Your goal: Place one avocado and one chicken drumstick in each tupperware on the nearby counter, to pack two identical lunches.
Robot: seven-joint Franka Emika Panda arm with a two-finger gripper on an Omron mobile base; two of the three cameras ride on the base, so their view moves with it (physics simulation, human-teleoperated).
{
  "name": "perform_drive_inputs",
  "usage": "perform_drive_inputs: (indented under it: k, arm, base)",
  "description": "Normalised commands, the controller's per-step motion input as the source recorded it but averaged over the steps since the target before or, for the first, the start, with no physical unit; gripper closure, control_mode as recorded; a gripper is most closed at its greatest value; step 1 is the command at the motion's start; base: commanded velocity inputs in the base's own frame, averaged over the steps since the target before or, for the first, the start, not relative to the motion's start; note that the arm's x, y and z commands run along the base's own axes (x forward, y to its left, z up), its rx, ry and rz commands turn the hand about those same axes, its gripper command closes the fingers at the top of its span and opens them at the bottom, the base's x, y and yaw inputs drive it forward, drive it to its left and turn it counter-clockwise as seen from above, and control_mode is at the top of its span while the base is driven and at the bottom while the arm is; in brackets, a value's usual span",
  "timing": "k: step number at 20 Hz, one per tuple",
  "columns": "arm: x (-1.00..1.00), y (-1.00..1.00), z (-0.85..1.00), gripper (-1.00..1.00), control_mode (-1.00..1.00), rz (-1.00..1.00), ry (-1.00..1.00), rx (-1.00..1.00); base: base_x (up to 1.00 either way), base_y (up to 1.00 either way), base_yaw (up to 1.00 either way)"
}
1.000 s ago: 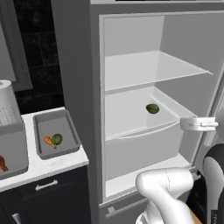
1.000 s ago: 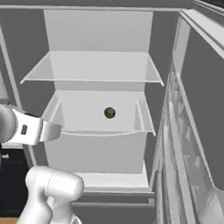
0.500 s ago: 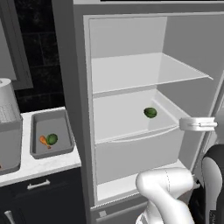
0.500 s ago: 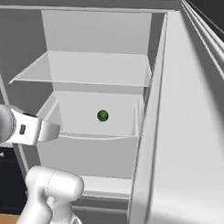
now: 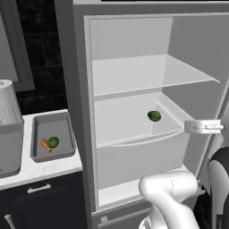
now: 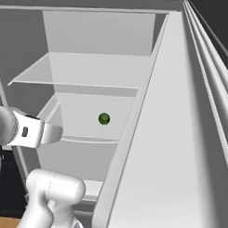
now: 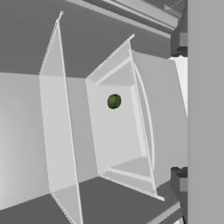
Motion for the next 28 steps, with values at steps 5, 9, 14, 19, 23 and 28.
perform_drive_inputs:
  k: [5, 9, 14, 19, 23, 28]
  arm:
    - [0.70, 0.00, -0.06, -1.00, -1.00, 0.00, 0.12, 0.00]
    - [0.87, -0.01, -0.32, -1.00, -1.00, 0.03, 0.11, -0.01]
    - [0.47, 0.00, -0.58, -1.00, -1.00, 0.10, 0.02, -0.04]
    - [0.50, -0.01, -0.50, -1.00, -1.00, 0.07, 0.11, -0.01]
    - [0.47, -0.17, -0.21, -1.00, -1.00, 0.01, 0.11, 0.00]
    - [0.47, -0.37, -0.05, -1.00, -1.00, 0.00, 0.05, 0.00]
  base:
    - [0.00, 0.00, 0.00]
    - [0.00, 0.00, 0.00]
    - [0.00, 0.00, 0.00]
    - [0.00, 0.00, 0.00]
    - [0.00, 0.00, 0.00]
    - [0.00, 0.00, 0.00]
